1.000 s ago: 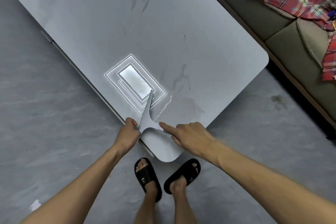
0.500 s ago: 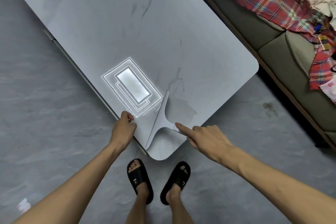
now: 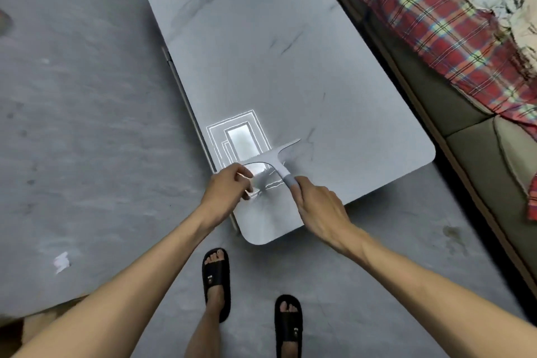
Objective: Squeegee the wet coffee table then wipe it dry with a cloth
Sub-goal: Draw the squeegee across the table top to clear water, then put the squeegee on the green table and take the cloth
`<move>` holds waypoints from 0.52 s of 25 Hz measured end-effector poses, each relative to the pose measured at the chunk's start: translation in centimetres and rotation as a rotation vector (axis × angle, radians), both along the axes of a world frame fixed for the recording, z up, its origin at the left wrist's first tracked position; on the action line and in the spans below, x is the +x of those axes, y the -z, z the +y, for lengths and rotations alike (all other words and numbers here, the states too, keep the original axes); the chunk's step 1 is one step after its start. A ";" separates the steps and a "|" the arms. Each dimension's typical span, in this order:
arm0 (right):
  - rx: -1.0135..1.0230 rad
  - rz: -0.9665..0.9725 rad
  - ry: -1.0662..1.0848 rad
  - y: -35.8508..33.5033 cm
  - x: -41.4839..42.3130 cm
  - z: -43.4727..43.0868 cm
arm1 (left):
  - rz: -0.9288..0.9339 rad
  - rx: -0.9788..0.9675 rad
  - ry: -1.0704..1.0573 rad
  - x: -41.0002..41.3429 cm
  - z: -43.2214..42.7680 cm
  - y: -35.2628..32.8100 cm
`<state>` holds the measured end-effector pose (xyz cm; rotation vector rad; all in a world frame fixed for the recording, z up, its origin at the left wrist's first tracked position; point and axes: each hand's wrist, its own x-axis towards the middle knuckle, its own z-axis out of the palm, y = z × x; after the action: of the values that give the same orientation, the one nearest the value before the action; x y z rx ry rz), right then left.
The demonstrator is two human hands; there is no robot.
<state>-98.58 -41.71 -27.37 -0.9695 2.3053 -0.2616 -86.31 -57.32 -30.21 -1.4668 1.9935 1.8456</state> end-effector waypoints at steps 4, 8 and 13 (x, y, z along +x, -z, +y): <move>-0.101 -0.270 0.086 -4.8 2.6 -0.1 | 0.119 0.247 -0.185 1.9 4.4 -8.0; -0.163 -0.443 -0.047 -10.7 8.4 0.5 | 0.176 0.335 -0.316 8.0 8.1 -14.5; -0.110 -0.389 -0.475 -16.7 20.5 1.5 | 0.172 0.249 -0.617 21.8 12.5 -19.9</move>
<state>-78.06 -40.21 -10.72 -1.3523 1.6710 -0.3427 -64.48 -44.87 -10.28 -2.0524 1.3713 2.4040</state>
